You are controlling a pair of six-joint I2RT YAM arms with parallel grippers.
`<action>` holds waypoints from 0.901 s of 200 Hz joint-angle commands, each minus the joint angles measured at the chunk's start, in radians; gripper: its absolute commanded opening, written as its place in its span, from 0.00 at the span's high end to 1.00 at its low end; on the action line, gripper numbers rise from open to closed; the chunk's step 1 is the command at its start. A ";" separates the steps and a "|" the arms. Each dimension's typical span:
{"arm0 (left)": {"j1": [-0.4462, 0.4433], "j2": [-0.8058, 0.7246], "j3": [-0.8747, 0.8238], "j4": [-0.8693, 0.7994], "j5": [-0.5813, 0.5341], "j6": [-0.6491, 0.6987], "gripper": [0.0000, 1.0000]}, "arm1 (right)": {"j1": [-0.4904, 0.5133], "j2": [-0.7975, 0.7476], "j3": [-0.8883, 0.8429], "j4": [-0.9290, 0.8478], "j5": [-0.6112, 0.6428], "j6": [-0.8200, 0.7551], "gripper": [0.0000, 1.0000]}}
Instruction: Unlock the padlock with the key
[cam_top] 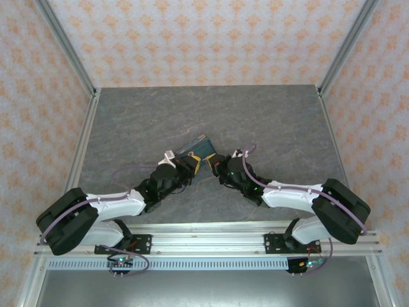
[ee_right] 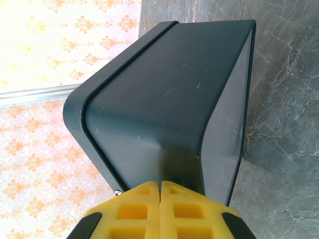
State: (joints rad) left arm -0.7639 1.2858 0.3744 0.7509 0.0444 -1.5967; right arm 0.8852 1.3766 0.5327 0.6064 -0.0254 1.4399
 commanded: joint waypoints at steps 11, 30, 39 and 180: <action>0.000 -0.017 0.047 0.041 -0.014 0.004 1.00 | 0.009 0.012 0.012 0.001 0.007 -0.004 1.00; -0.001 -0.019 0.052 0.034 -0.015 0.001 1.00 | 0.010 0.015 0.012 -0.006 0.007 -0.006 1.00; -0.001 -0.022 0.053 0.030 -0.017 0.001 1.00 | 0.011 0.016 0.012 -0.005 0.008 -0.007 1.00; -0.016 0.009 0.078 0.036 0.002 0.006 1.00 | 0.011 0.045 0.067 -0.013 -0.017 -0.033 1.00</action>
State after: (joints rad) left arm -0.7639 1.2869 0.3923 0.7212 0.0372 -1.5970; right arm 0.8875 1.4036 0.5575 0.5903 -0.0257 1.4349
